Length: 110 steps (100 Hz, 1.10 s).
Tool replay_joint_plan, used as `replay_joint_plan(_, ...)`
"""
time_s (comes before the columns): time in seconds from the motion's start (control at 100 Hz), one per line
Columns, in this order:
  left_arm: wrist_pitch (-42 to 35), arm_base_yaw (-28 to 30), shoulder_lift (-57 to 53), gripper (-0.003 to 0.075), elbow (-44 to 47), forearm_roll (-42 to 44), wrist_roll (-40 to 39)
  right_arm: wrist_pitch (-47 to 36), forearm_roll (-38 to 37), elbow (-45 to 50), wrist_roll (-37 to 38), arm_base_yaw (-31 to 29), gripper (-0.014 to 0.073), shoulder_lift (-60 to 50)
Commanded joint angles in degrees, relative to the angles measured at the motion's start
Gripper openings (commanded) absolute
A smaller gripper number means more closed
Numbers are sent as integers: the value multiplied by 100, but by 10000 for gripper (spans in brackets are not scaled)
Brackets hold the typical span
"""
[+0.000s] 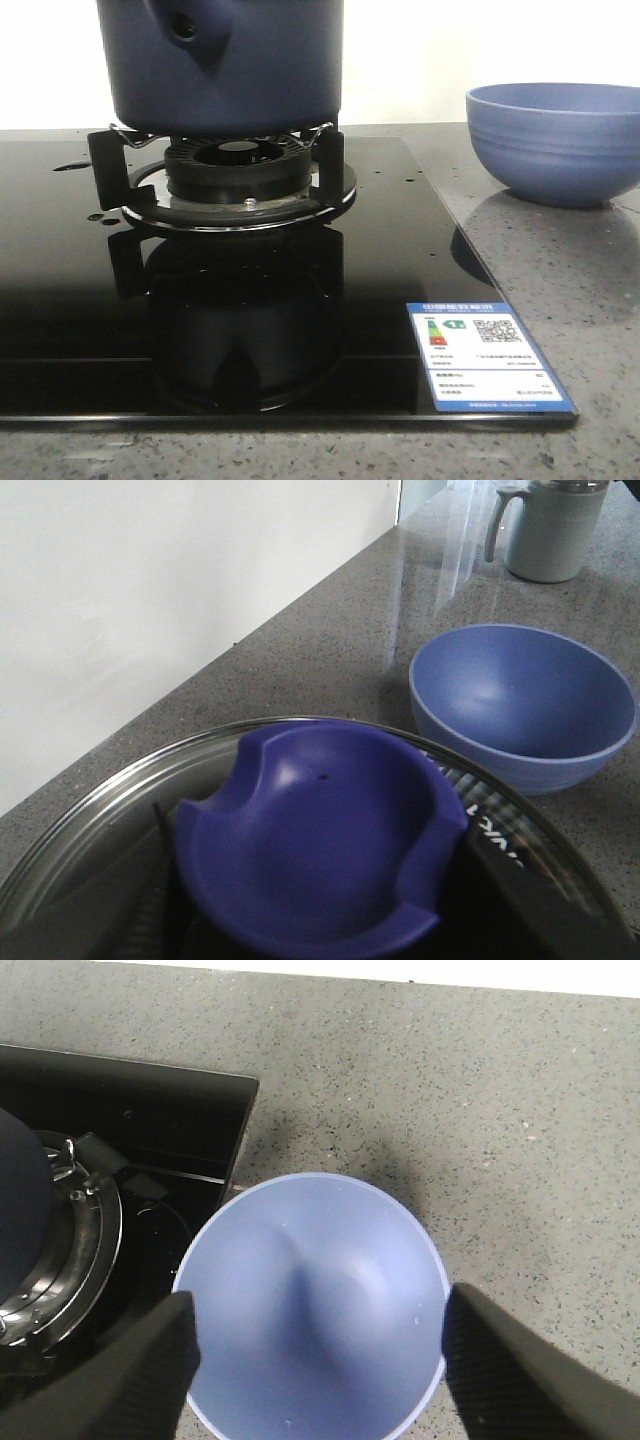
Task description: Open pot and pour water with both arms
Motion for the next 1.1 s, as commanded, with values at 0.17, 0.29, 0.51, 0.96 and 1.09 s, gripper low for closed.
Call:
replay_joint_plan(0.17, 102, -20, -279, 354, -173, -139, -67, -292, 176, -125, -58, -37, 469, -187)
replay_joint_plan(0.29, 102, -20, -279, 372, -173, -139, -67, -292, 176, -125, -58, -37, 469, -187)
replay_joint_plan(0.51, 102, -20, -279, 598, -173, -226, -67, -292, 176, -125, -58, -37, 469, -187)
replay_joint_plan(0.96, 107, 404, -1168, 607, -324, -502, -67, -331, 247, -125, -164, -37, 469, -187)
replay_joint_plan(1.09, 96, 795, -1525, 552, -338, -518, -116, -396, 689, -125, -259, -37, 456, -187)
